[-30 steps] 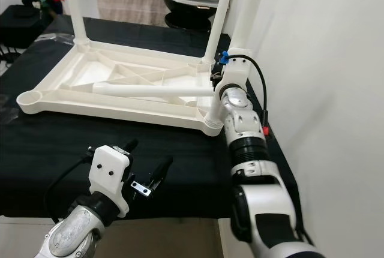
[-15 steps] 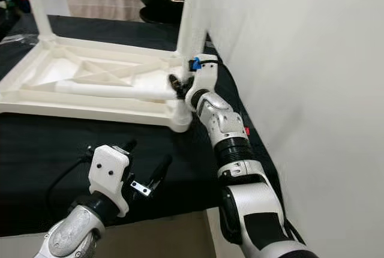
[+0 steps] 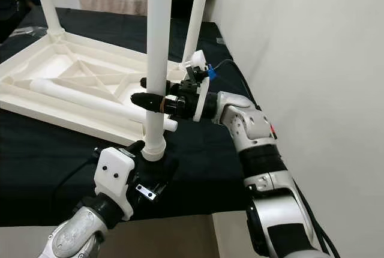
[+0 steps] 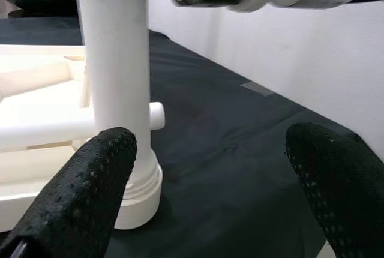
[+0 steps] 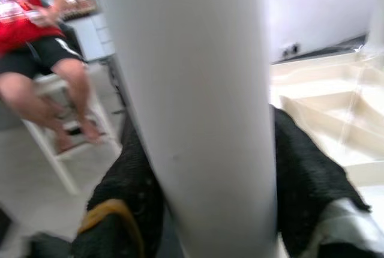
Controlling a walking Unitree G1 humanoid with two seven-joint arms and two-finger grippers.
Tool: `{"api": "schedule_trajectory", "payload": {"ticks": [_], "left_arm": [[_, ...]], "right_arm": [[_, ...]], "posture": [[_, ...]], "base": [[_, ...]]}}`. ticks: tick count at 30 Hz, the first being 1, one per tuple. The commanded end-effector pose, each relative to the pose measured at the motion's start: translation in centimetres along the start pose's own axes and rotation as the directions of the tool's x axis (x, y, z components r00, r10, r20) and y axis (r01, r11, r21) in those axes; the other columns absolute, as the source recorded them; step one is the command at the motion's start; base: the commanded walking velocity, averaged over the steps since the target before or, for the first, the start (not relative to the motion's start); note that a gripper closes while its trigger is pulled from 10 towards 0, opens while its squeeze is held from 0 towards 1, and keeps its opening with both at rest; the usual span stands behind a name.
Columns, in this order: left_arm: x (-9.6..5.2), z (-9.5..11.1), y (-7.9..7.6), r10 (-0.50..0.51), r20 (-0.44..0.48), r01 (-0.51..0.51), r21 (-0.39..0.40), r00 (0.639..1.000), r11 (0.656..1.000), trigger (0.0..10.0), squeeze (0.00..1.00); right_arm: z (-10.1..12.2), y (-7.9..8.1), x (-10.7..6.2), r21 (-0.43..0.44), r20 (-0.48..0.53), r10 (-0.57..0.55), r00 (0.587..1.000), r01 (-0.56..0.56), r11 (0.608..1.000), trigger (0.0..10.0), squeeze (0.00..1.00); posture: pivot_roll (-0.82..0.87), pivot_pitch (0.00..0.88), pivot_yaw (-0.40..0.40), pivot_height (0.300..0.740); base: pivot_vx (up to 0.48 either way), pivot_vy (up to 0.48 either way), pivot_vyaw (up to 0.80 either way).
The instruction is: Building children table
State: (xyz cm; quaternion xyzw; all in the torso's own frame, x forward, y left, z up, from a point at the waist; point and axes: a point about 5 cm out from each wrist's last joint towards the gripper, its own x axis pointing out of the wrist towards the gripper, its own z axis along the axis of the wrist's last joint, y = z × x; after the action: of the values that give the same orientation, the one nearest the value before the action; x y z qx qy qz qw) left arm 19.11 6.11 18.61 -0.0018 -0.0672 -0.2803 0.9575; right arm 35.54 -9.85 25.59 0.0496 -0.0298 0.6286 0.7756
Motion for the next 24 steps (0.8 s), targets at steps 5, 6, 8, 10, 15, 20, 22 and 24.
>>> {"api": "schedule_trajectory", "payload": {"ticks": [5,6,8,10,15,20,22,24], "left_arm": [[-0.1,-0.2,-0.2,-0.008,-0.007,0.008,-0.008,1.000,1.000,10.0,0.00],[-0.1,-0.2,-0.2,-0.007,-0.008,0.007,-0.007,1.000,1.000,10.0,0.00],[-0.2,-0.2,-0.2,-0.007,-0.008,0.007,-0.007,1.000,1.000,10.0,0.00],[-0.2,-0.2,-0.2,-0.005,-0.008,0.005,-0.004,1.000,1.000,10.0,0.00],[-0.2,-0.2,0.1,0.012,-0.008,-0.012,0.006,1.000,1.000,10.0,0.00],[-0.1,-0.3,0.0,0.011,-0.007,-0.011,0.008,1.000,1.000,10.0,0.00],[0.0,-0.2,-0.1,0.008,-0.005,-0.008,0.007,1.000,1.000,10.0,0.00],[-0.1,-0.2,0.0,0.009,-0.006,-0.009,0.008,1.000,1.000,10.0,0.00]], "right_arm": [[0.0,0.0,0.0,-0.007,0.007,0.006,1.000,-0.006,1.000,0.0,0.00],[0.2,-0.5,0.0,-0.022,0.024,-0.065,0.998,0.066,0.998,0.0,0.00],[0.2,-0.7,0.1,-0.029,0.032,-0.101,0.994,0.102,0.994,0.0,0.00],[0.2,-1.3,0.1,-0.034,0.033,-0.185,0.982,0.186,0.982,0.0,0.00],[-1.6,-6.0,-2.0,-0.103,-0.108,-0.819,0.563,0.813,0.572,0.0,0.00],[-3.6,-7.2,-6.4,-0.160,-0.164,-0.979,0.117,0.977,0.143,0.0,0.00],[-4.0,-6.9,-6.4,-0.107,-0.166,-0.981,0.099,0.987,0.118,0.0,0.00],[-3.8,-6.7,-5.5,-0.086,-0.150,-0.978,0.143,0.984,0.157,9.8,0.00]], "posture": [[0.07,0.115,-0.145,0.740],[0.07,0.112,-0.145,0.740],[0.07,0.112,-0.145,0.740],[0.07,0.111,-0.145,0.740],[0.07,0.107,-0.145,0.740],[0.07,0.104,-0.145,0.740],[0.07,0.103,-0.143,0.740],[0.07,0.104,-0.143,0.740]], "base": [[0.000,0.000,0.00],[0.000,0.000,0.00],[0.000,0.000,0.00],[0.000,0.000,0.00],[0.000,0.000,0.00],[0.000,0.000,0.00],[0.000,0.000,0.00],[0.000,0.000,0.00]]}}
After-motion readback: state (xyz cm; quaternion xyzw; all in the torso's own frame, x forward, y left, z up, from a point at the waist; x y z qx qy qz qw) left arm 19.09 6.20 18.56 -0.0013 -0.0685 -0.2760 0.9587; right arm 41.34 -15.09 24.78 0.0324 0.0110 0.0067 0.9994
